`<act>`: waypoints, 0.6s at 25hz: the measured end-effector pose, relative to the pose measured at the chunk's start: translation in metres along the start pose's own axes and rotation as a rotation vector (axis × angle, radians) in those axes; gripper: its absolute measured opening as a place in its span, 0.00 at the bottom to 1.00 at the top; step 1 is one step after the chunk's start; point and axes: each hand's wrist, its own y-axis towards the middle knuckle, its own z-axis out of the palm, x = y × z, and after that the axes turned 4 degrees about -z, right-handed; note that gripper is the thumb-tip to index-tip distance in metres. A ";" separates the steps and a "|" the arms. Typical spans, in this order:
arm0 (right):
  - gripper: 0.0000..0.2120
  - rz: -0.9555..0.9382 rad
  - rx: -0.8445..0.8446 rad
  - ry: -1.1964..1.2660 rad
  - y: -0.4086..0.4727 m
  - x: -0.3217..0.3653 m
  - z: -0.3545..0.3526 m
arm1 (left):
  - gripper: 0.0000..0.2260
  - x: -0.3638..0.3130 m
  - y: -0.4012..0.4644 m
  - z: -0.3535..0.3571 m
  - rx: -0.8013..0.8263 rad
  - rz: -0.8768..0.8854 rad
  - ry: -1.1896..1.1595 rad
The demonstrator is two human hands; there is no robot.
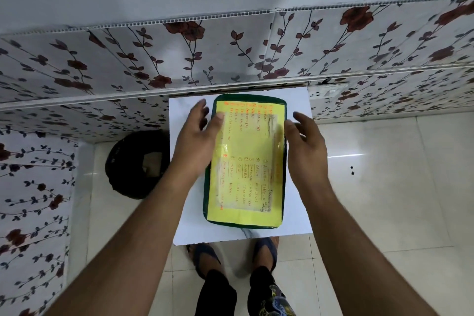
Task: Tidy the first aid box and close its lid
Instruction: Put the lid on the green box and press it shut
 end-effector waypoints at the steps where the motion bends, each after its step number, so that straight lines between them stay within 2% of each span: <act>1: 0.17 -0.003 -0.003 0.039 0.014 0.004 0.007 | 0.21 -0.008 0.013 0.003 0.017 0.001 -0.036; 4: 0.17 0.049 -0.002 0.117 0.042 0.007 0.020 | 0.10 -0.020 0.035 0.017 0.059 -0.011 -0.075; 6: 0.18 0.069 0.010 0.144 0.043 0.003 0.025 | 0.11 -0.008 0.040 0.020 0.027 -0.005 -0.072; 9: 0.17 0.047 0.024 0.135 0.042 0.000 0.030 | 0.13 0.011 0.044 0.018 -0.009 -0.025 -0.199; 15: 0.16 0.037 -0.060 0.071 0.041 0.008 0.033 | 0.14 0.005 0.047 0.023 -0.019 -0.061 -0.264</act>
